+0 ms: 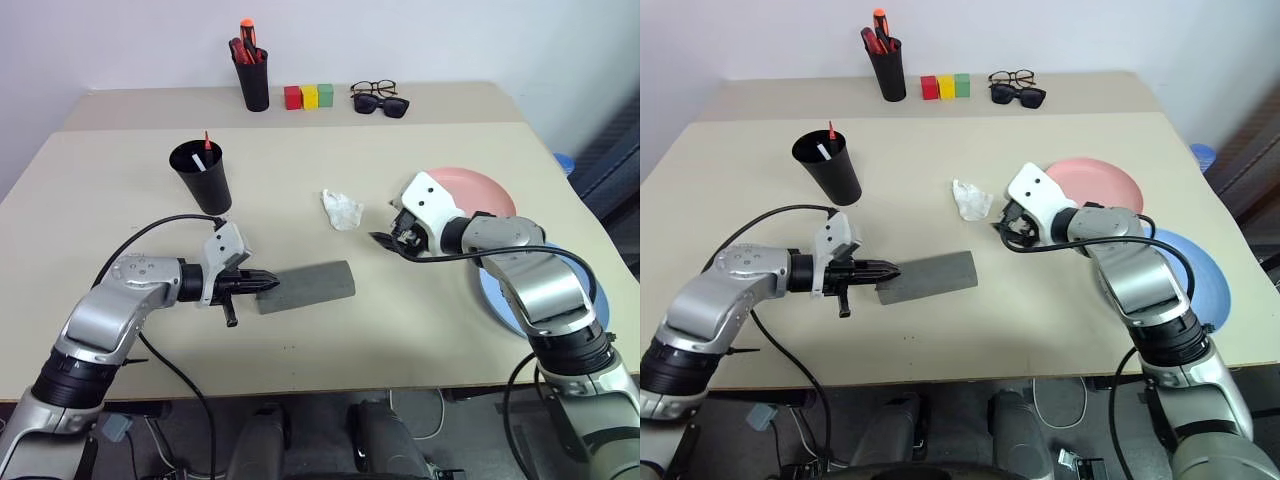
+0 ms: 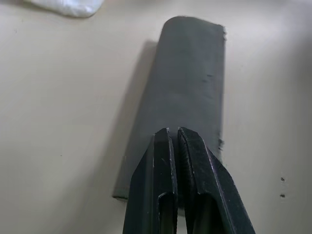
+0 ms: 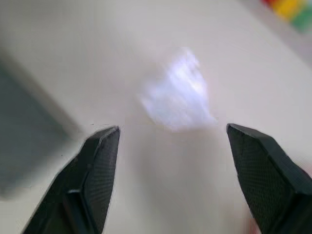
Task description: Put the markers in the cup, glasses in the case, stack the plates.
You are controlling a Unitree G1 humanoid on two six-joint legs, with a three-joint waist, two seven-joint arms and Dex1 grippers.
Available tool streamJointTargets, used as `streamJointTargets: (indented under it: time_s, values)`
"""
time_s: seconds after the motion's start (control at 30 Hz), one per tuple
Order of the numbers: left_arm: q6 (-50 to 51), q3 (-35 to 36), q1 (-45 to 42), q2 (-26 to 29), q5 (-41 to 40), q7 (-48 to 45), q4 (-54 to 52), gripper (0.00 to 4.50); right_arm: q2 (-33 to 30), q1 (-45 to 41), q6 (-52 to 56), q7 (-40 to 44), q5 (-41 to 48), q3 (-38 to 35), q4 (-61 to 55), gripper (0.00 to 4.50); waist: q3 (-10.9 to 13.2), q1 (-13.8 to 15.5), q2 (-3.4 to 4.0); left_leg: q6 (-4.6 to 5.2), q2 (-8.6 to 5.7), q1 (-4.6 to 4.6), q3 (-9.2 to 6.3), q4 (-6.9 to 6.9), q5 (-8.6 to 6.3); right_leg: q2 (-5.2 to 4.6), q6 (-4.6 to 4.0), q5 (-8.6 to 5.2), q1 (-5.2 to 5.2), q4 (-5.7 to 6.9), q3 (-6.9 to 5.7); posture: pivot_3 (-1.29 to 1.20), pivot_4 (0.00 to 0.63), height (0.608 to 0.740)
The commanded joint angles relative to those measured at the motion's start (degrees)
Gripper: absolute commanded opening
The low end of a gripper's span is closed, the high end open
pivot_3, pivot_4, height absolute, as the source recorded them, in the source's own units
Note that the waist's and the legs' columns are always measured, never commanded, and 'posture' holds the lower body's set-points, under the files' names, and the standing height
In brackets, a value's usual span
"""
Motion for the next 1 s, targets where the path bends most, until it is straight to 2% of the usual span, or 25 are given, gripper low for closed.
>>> streamJointTargets:
  time_s: [0.03, 0.27, 0.33, 0.4, 0.53, 0.57, 0.7, 0.77, 0.83, 1.0]
  values:
    - [-9.1, 4.7, 1.3, -3.0, 0.2, 2.5, -1.6, 0.21, -2.3, 1.5, -2.9, -3.7, -6.1, 0.9, 2.9, 3.52, 0.0, 0.7, -0.01, 0.01, 0.0, -0.01, 0.02, 0.01, -0.01, 0.0, 0.0, 0.0, -0.01, -0.02, 0.01, 0.0, 0.15, 0.74]
    - [-9.2, 5.5, 2.9, -5.5, -1.8, 4.3, -3.5, 0.21, 1.0, 1.8, -3.6, -9.4, -9.5, -0.6, 10.6, 3.52, 0.0, 0.6, 0.01, 0.01, 0.01, 0.01, 0.05, 0.01, -0.01, 0.07, 0.0, 0.0, 0.0, 0.0, 0.05, 0.0, 0.15, 0.74]
    - [-10.2, 5.2, 3.0, -5.8, -1.0, 4.5, -3.4, 0.17, 1.7, 2.0, -4.7, -9.8, -9.7, -0.6, 11.8, 2.99, 0.0, 0.6, 0.01, 0.01, 0.01, 0.02, 0.05, 0.01, -0.01, 0.07, 0.0, 0.0, 0.0, 0.0, 0.05, 0.0, 0.15, 0.74]
    - [-10.3, 5.0, 2.9, -5.9, -0.9, 4.7, -3.4, 0.17, 2.2, 2.1, -5.6, -10.2, -10.0, -0.7, 12.4, 2.21, 0.0, 0.6, 0.01, 0.01, 0.01, 0.03, 0.04, 0.01, -0.01, 0.08, 0.0, 0.0, 0.02, 0.0, 0.04, 0.0, 0.15, 0.74]
    - [-10.4, 4.9, 3.0, -6.1, -1.2, 4.8, -3.5, 0.17, 2.3, 2.0, -9.4, -11.1, -11.8, 0.4, 13.1, 0.3, 0.0, 0.6, 0.01, 0.01, 0.01, 0.03, 0.05, 0.01, -0.01, 0.08, 0.0, 0.0, 0.01, 0.0, 0.04, 0.0, 0.15, 0.74]
    - [-10.5, 4.9, 3.0, -6.2, -1.2, 4.9, -3.5, 0.17, 2.5, 2.0, -10.0, -11.1, -12.1, 0.4, 12.9, 0.05, 0.0, 0.6, 0.01, 0.01, 0.01, 0.03, 0.04, 0.01, -0.01, 0.08, 0.0, 0.0, 0.01, 0.0, 0.04, 0.0, 0.15, 0.74]
    - [-10.9, 5.4, 2.5, -7.2, -1.2, 6.1, -2.9, 0.17, 1.3, 2.3, -15.7, -11.5, -15.5, 1.8, 10.4, 0.05, 0.0, 0.6, 0.01, 0.01, 0.01, 0.03, 0.04, 0.01, -0.01, 0.09, 0.0, 0.0, 0.02, 0.0, 0.04, 0.0, 0.15, 0.74]
    - [-10.6, 5.4, 1.8, -7.8, -1.8, 6.4, -2.9, 0.17, 0.1, 2.6, -15.3, -10.7, -16.2, 0.5, 6.4, 0.05, 0.0, 0.6, 0.04, 0.01, 0.01, 0.02, 0.04, 0.01, -0.01, 0.09, 0.0, 0.0, 0.01, 0.0, 0.04, 0.0, 0.15, 0.74]
    - [-10.6, 5.1, 1.4, -8.1, -1.8, 6.2, -2.6, 0.17, -1.0, 3.5, -13.4, -9.7, -15.7, -2.1, 2.3, 0.05, 0.0, 0.7, 0.04, 0.01, 0.01, 0.0, 0.04, 0.01, -0.01, 0.09, 0.01, 0.0, 0.0, 0.0, 0.04, 0.0, 0.15, 0.74]
    - [-11.7, 4.1, -0.9, -8.6, -1.5, 4.7, 0.9, 0.17, -4.9, 11.9, -4.7, -3.6, -9.8, -15.1, -13.1, 0.05, 0.0, 1.2, 0.04, 0.02, 0.0, -0.01, -0.03, 0.03, -0.01, 0.07, 0.01, 0.0, 0.09, -0.06, -0.04, 0.0, 0.15, 0.74]
